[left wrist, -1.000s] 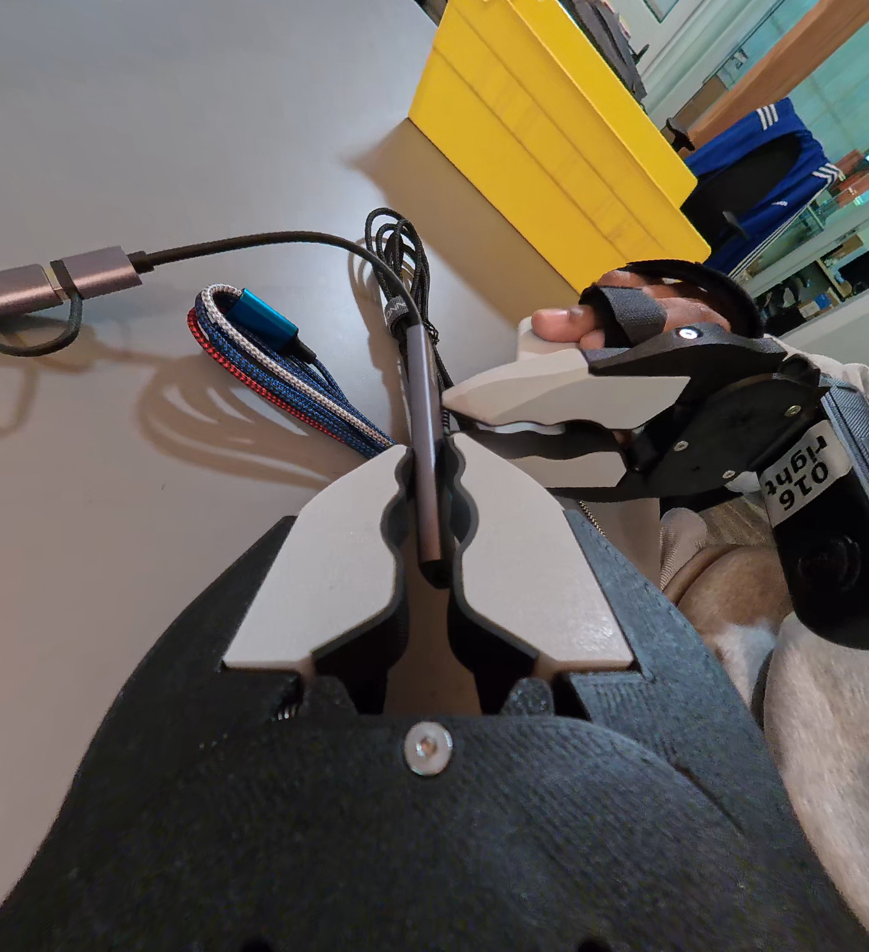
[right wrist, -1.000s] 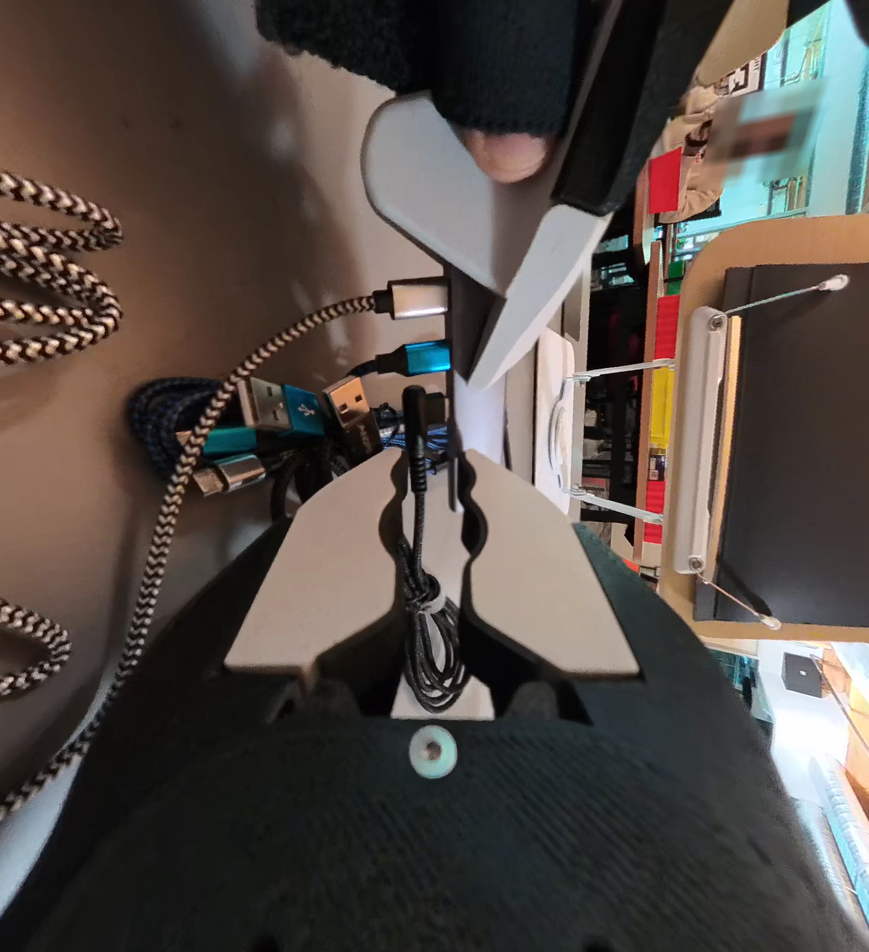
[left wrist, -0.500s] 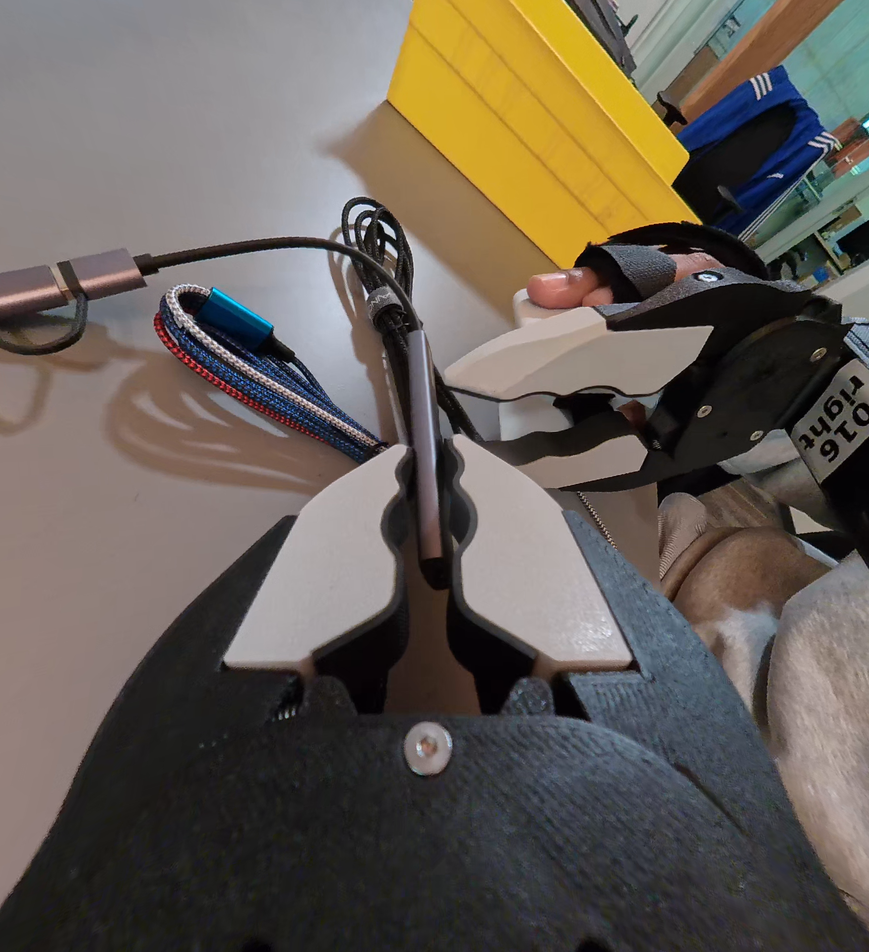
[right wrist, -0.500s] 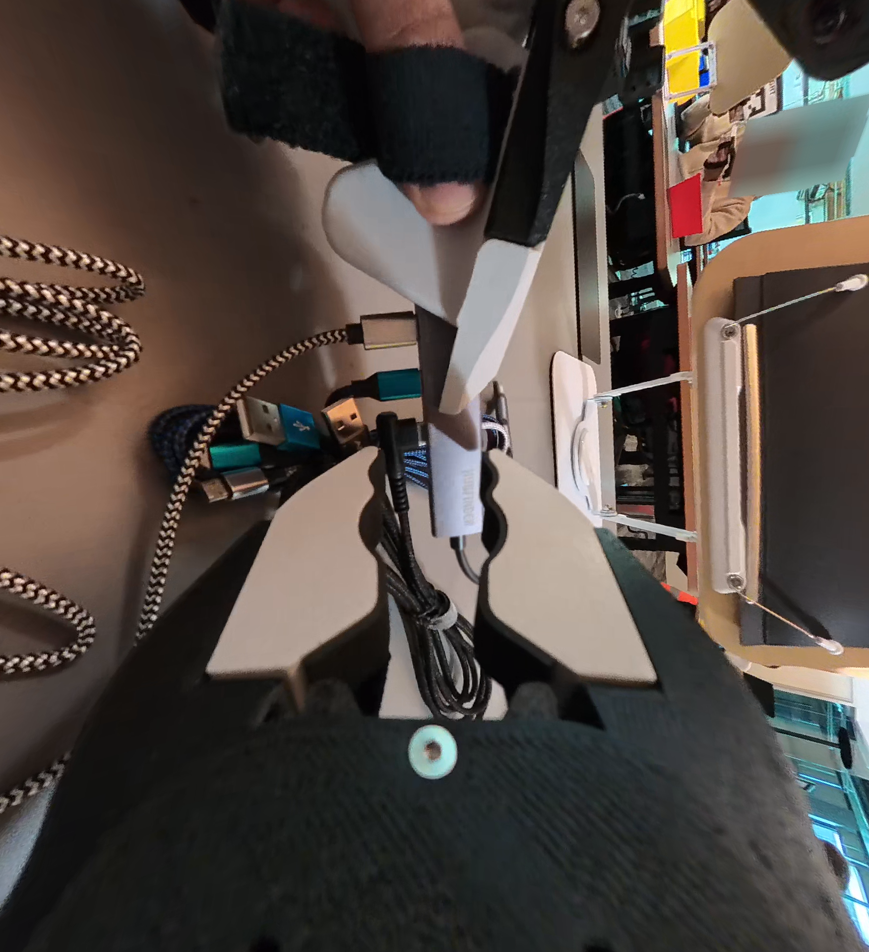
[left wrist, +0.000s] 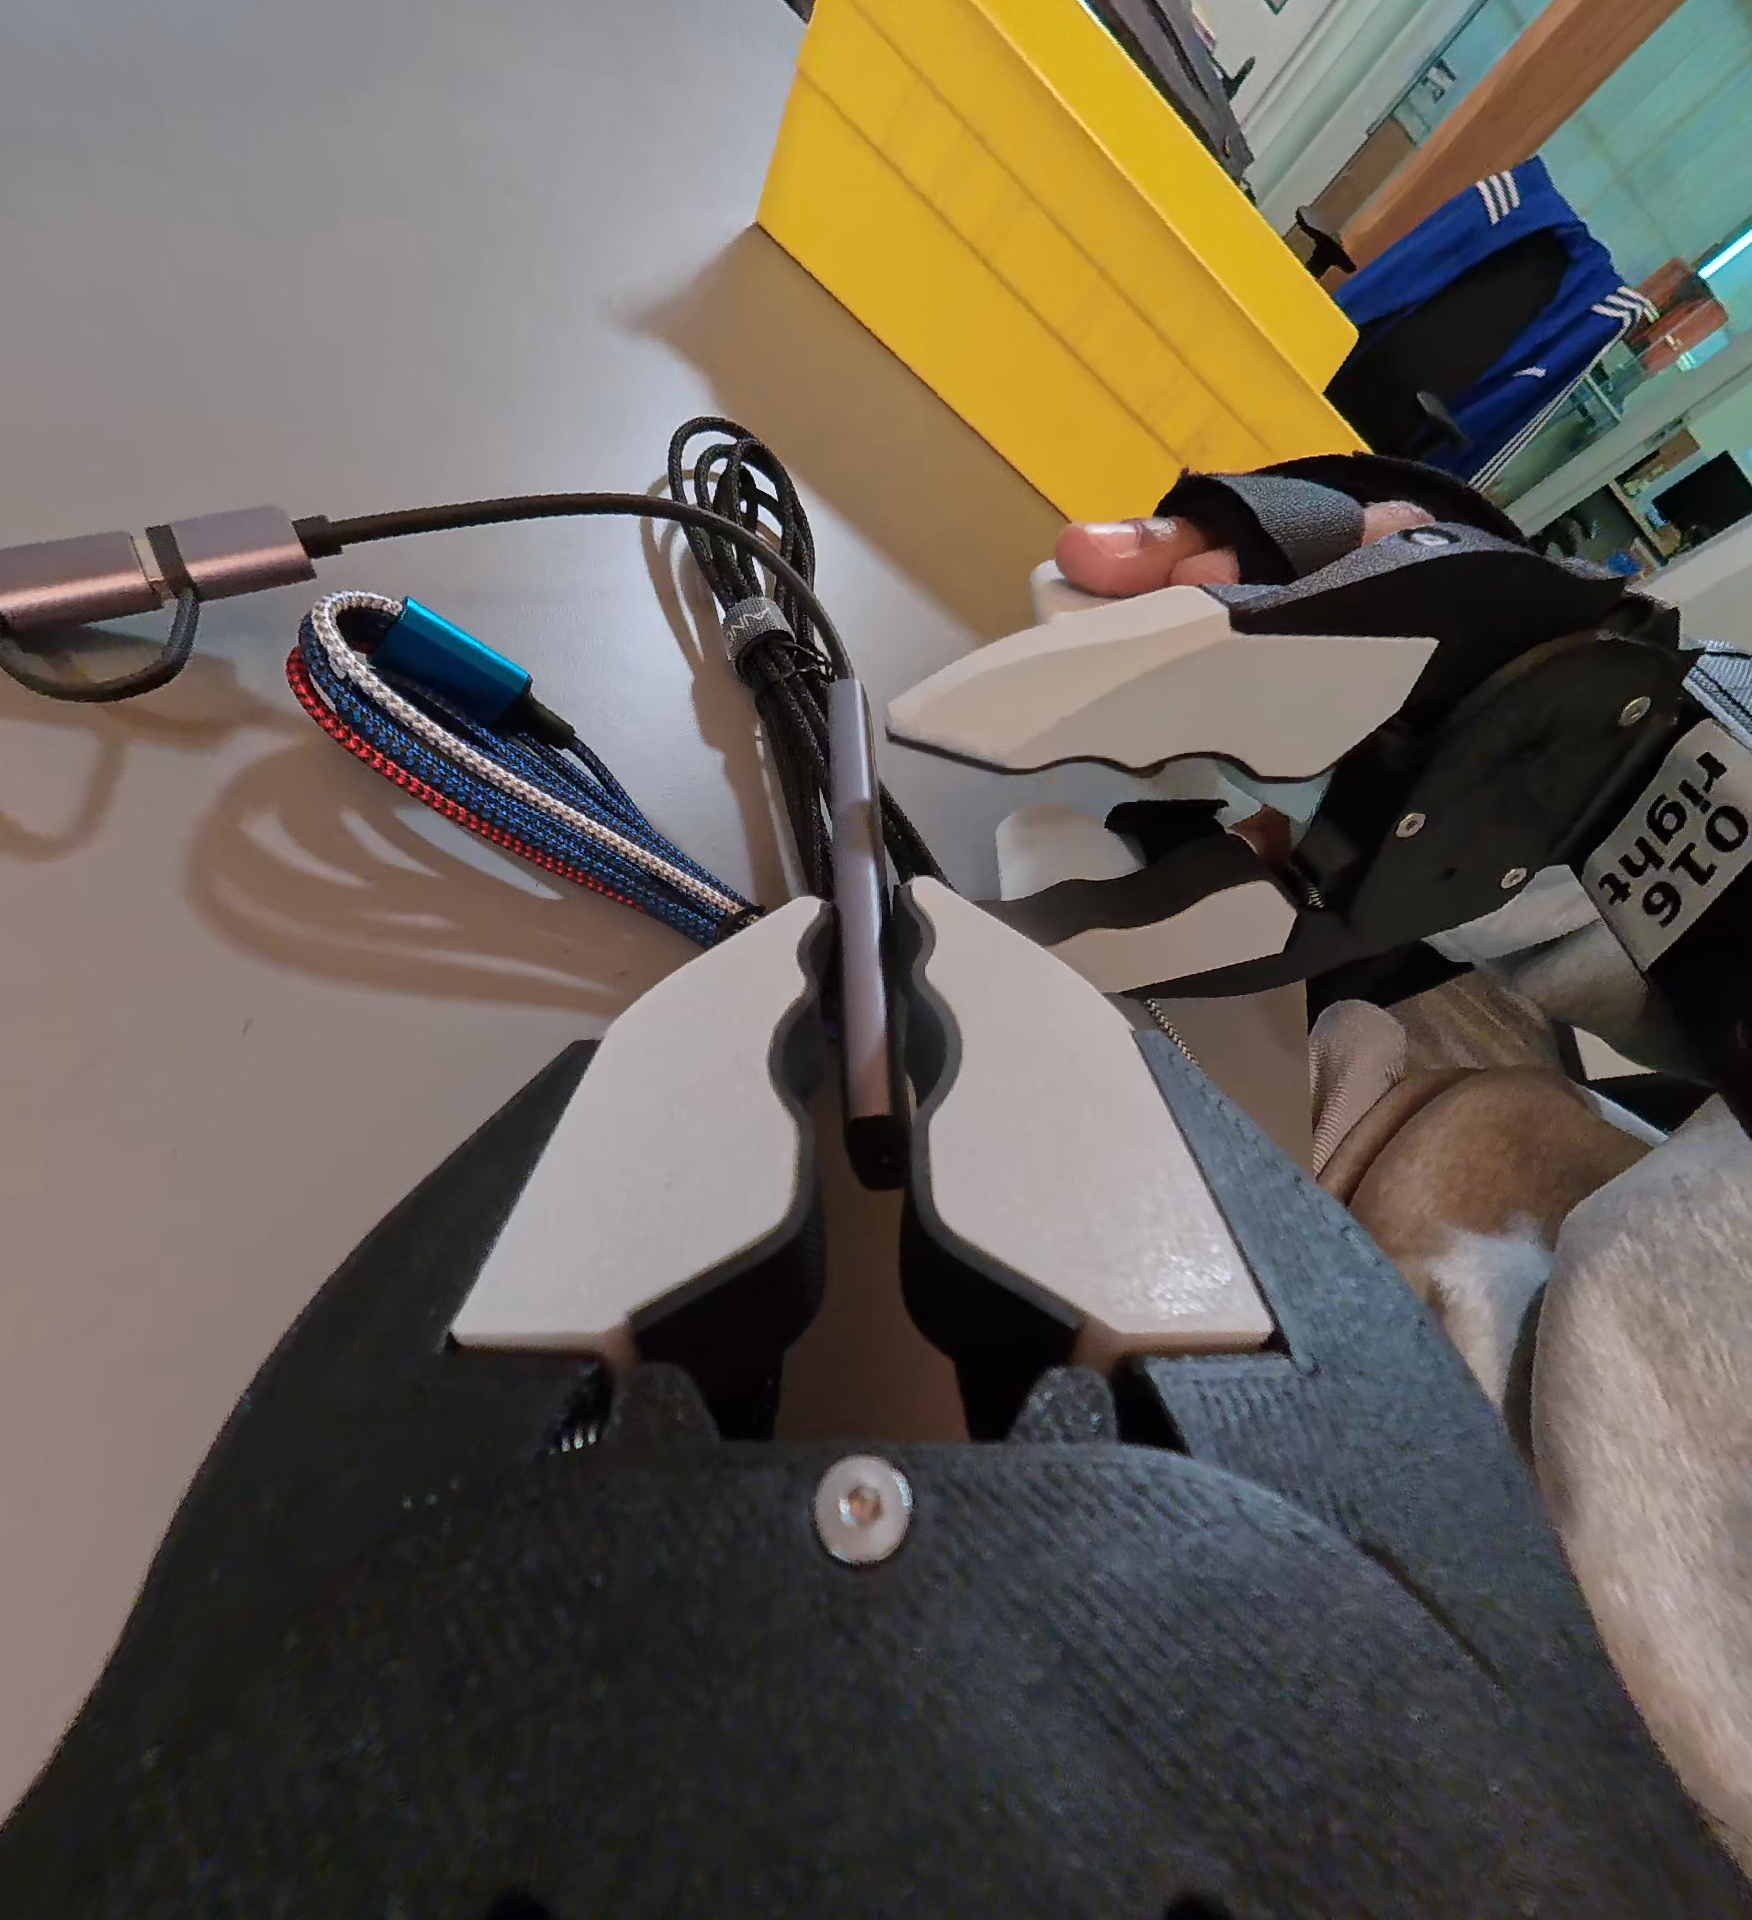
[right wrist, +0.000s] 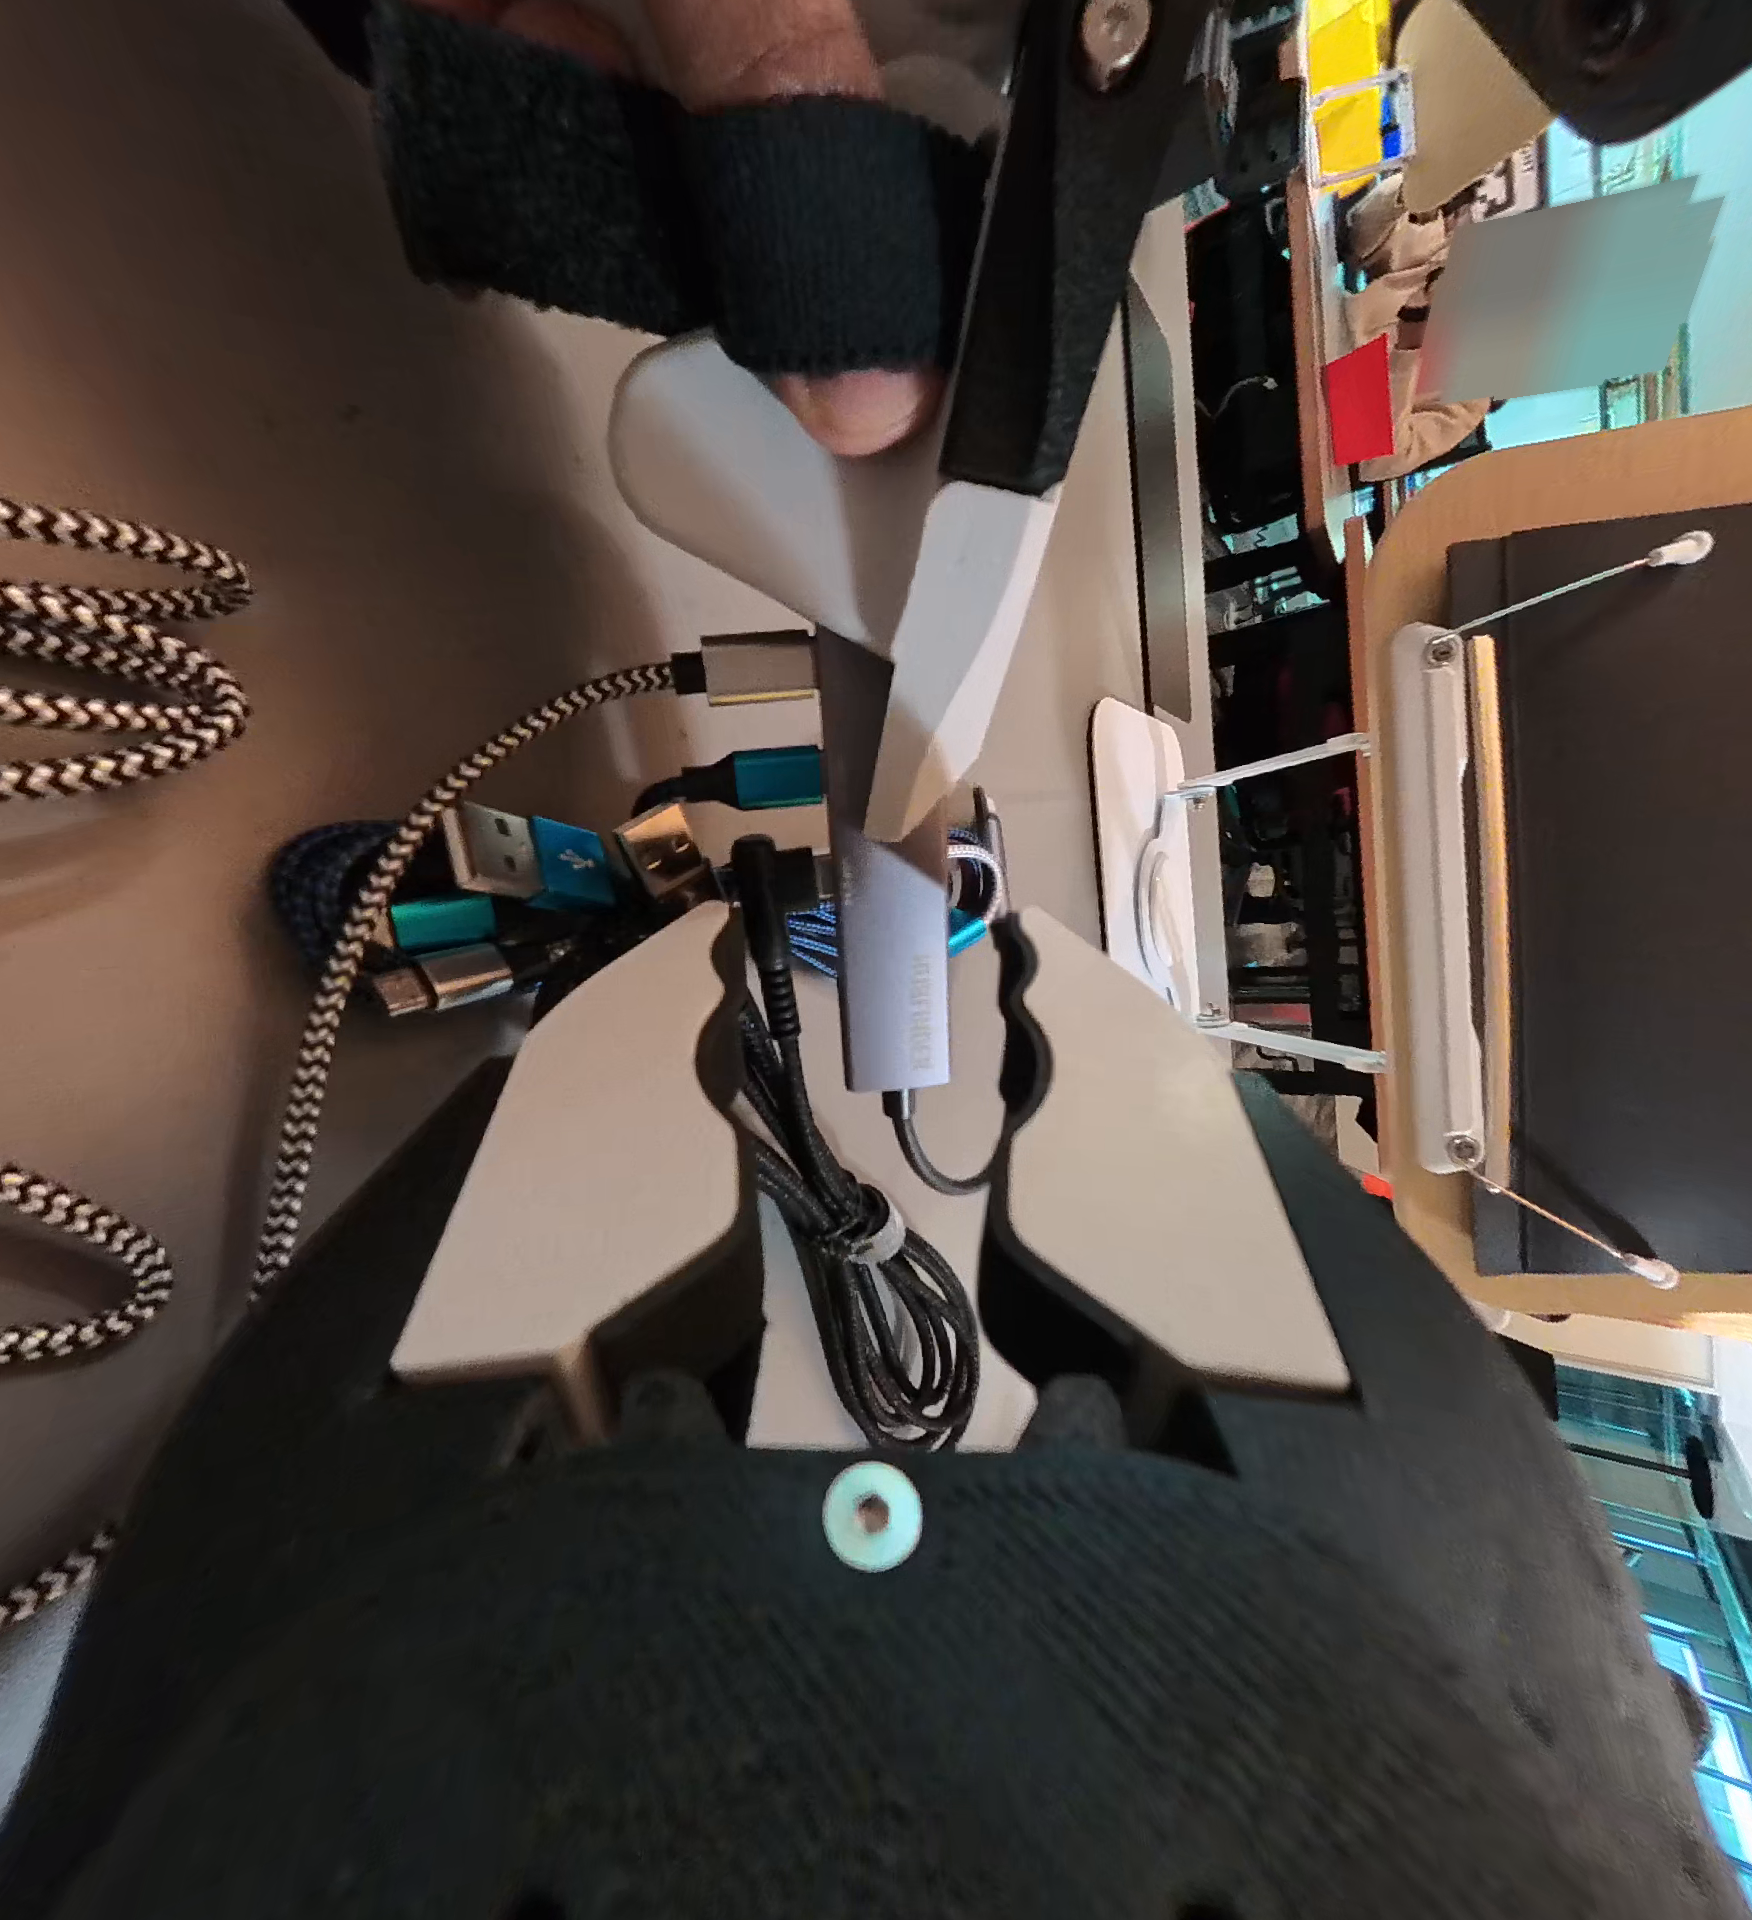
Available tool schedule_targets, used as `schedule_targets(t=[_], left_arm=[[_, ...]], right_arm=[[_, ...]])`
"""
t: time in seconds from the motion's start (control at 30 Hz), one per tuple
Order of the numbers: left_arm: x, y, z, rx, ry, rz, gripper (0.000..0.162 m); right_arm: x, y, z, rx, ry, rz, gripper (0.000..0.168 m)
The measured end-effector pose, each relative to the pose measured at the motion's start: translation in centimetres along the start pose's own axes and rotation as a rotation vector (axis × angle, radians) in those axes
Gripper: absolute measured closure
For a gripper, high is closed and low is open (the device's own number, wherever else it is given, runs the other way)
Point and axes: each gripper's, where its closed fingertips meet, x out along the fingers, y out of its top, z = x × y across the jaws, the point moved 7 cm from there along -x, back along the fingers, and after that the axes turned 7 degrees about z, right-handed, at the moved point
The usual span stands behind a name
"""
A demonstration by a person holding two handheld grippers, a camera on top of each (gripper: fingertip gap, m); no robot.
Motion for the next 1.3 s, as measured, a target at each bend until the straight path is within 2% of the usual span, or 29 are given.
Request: schedule_targets(t=[0.17, 0.53, 1.3], left_arm=[[0.04, -0.02, 0.00, -0.016, -0.012, 0.008, 0.152], [0.01, -0.07, 0.12, -0.027, -0.031, 0.006, 0.152], [0.20, -0.24, 0.09, -0.022, -0.019, 0.006, 0.151]], right_arm=[[0.01, -0.03, 0.03, 0.001, -0.008, 0.000, 0.120], [0.04, 0.10, -0.64, -0.059, -0.004, 0.002, 0.130], [-0.11, -0.26, -0.34, 0.041, 0.038, -0.009, 0.132]])
